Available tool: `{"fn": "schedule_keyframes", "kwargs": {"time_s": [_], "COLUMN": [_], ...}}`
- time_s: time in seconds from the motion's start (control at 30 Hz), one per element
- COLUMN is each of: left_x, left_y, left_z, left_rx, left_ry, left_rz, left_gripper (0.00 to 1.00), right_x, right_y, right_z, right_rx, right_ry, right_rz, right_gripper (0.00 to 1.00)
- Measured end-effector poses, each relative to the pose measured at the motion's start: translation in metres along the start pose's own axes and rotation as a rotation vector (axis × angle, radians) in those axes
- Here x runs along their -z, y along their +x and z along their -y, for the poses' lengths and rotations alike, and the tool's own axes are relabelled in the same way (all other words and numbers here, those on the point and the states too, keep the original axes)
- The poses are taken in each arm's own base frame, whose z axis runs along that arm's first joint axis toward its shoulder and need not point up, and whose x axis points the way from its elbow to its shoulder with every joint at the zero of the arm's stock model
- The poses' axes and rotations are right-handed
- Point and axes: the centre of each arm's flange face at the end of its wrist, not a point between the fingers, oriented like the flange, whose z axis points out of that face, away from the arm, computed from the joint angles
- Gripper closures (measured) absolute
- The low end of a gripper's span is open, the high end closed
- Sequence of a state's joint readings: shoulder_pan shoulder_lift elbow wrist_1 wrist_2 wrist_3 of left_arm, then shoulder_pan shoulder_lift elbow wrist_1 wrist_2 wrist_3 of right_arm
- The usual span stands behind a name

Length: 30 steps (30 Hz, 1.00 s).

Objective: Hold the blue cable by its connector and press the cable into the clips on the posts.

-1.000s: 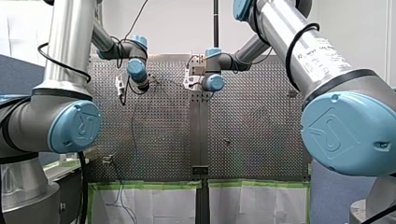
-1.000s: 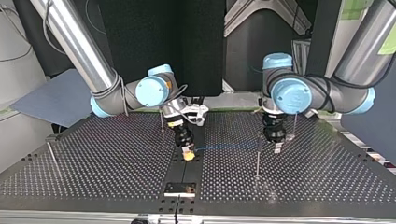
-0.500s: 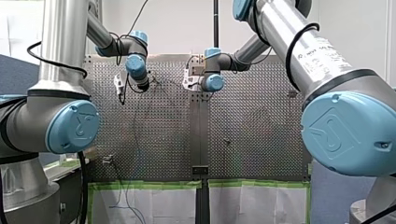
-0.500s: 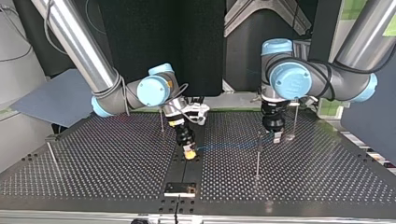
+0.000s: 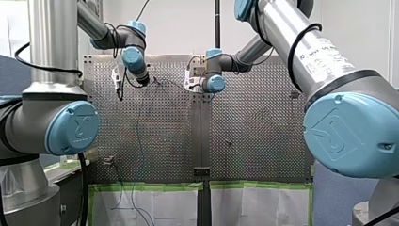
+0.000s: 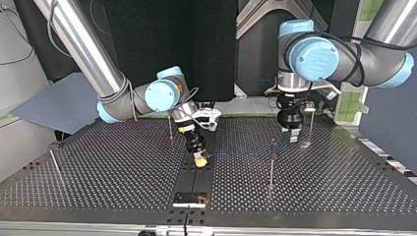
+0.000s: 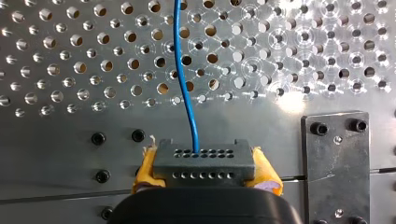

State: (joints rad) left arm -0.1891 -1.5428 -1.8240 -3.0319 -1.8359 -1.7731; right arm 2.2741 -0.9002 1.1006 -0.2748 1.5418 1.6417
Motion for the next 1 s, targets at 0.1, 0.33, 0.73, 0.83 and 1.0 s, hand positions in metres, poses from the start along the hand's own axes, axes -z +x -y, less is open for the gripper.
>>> {"fn": "schedule_keyframes", "kwargs": {"time_s": [0.1, 0.33, 0.73, 0.83, 1.0], "left_x": [0.01, 0.018, 0.023, 0.023, 0.023], "left_y": [-0.006, -0.007, -0.006, -0.006, -0.006], "left_z": [0.007, 0.02, 0.026, 0.026, 0.029], "left_rx": [-0.006, -0.012, -0.016, -0.017, -0.04], "left_ry": [0.034, 0.1, 0.113, 0.114, 0.121], "left_rz": [0.008, 0.006, 0.003, 0.005, 0.018], "left_gripper": [0.0, 0.0, 0.0, 0.0, 0.0], "right_x": [0.0, 0.0, 0.0, 0.0, 0.0], "right_y": [0.0, -0.001, -0.001, -0.001, -0.001], "right_z": [0.0, 0.0, 0.001, 0.001, 0.001], "right_rx": [0.0, -0.001, -0.006, -0.007, -0.008], "right_ry": [0.0, 0.0, 0.001, 0.001, 0.002], "right_rz": [0.0, 0.002, 0.002, 0.002, 0.002], "right_gripper": [1.0, 1.0, 1.0, 1.0, 1.0]}}
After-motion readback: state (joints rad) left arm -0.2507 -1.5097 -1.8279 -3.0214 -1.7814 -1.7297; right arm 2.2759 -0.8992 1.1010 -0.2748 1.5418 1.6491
